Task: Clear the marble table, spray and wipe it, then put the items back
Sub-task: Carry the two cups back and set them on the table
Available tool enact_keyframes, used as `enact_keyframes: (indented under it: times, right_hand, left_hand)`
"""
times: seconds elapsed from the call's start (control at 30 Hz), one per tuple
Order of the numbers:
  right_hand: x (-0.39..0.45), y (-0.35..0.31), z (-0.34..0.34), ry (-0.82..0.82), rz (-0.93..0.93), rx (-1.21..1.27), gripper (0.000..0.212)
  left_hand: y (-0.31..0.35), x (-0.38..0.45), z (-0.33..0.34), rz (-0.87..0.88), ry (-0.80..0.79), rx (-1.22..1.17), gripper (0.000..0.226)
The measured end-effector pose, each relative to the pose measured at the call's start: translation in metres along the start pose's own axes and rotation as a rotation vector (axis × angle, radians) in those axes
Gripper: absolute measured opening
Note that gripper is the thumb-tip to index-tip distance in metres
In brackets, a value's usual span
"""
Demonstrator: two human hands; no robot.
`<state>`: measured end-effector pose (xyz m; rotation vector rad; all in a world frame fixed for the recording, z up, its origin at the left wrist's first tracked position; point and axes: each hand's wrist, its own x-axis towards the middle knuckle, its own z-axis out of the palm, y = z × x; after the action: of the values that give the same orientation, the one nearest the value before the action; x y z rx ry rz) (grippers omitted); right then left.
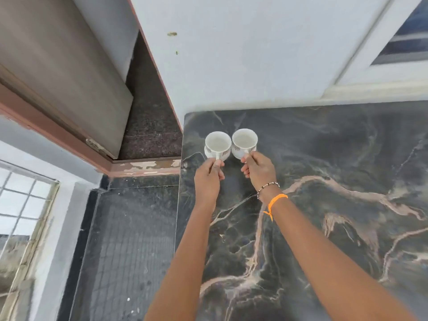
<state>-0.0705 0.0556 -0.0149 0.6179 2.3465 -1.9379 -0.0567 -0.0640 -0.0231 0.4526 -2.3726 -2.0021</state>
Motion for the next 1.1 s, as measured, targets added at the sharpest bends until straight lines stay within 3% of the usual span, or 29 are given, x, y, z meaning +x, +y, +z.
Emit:
enact_keyframes:
  times: [0.4, 0.8, 1.1]
  right_hand:
    - [0.032, 0.007, 0.030, 0.075, 0.050, -0.012, 0.021]
    - [0.040, 0.009, 0.034, 0.019, 0.077, -0.026, 0.022]
    - [0.022, 0.009, 0.006, 0.016, 0.130, 0.093, 0.015]
  left_hand:
    - [-0.014, 0.050, -0.005, -0.069, -0.063, -0.032, 0.029]
    - [-0.018, 0.050, -0.006, -0.086, -0.080, -0.003, 0.018]
    - [-0.010, 0.007, 0.001, -0.300, 0.108, -0.118, 0.020]
